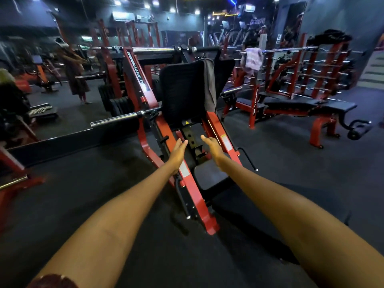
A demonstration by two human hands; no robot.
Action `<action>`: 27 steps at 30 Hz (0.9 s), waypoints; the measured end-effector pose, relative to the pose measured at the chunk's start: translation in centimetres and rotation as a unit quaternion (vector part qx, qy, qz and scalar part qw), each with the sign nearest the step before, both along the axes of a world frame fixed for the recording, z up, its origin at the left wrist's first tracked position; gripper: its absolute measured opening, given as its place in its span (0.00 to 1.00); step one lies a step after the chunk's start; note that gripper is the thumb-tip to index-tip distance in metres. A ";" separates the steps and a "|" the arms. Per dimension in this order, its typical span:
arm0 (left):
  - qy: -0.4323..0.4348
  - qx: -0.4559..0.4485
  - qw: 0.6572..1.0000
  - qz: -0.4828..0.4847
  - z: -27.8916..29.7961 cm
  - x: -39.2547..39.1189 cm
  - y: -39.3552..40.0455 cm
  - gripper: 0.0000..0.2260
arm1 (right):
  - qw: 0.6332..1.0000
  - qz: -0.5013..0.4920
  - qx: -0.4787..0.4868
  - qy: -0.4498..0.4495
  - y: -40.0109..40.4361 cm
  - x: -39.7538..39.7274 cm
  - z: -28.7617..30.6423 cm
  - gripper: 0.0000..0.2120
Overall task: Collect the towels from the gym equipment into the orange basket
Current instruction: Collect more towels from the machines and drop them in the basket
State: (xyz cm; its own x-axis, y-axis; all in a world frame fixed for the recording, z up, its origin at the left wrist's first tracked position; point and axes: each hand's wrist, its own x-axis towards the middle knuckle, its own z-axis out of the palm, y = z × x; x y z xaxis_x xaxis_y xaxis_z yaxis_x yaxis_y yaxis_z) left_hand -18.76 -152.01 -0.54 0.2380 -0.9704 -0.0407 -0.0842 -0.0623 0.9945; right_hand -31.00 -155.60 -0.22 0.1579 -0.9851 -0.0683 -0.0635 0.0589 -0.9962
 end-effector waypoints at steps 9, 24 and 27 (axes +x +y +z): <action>0.020 -0.018 1.000 -0.013 -0.7 0.7 -17.6 0.28 | 1.000 0.015 -0.024 -0.011 -17.3 1.8 -0.2 0.31; 0.013 -0.021 0.999 -0.027 3.1 2.6 -48.3 0.27 | 0.998 -0.004 -0.029 -0.048 -45.4 4.9 3.8 0.33; 0.018 -0.022 0.999 -0.021 3.0 2.5 -51.8 0.27 | 0.999 -0.001 -0.028 -0.039 -48.7 5.2 4.0 0.33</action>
State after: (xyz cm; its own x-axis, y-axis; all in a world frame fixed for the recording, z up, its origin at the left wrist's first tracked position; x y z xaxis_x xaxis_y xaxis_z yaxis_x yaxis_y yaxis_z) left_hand -16.21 -203.80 2.47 0.1962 -0.9805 -0.0064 -0.0500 -0.0165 0.9986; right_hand -25.84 -204.34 3.74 0.1577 -0.9875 -0.0002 0.0146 0.0025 -0.9999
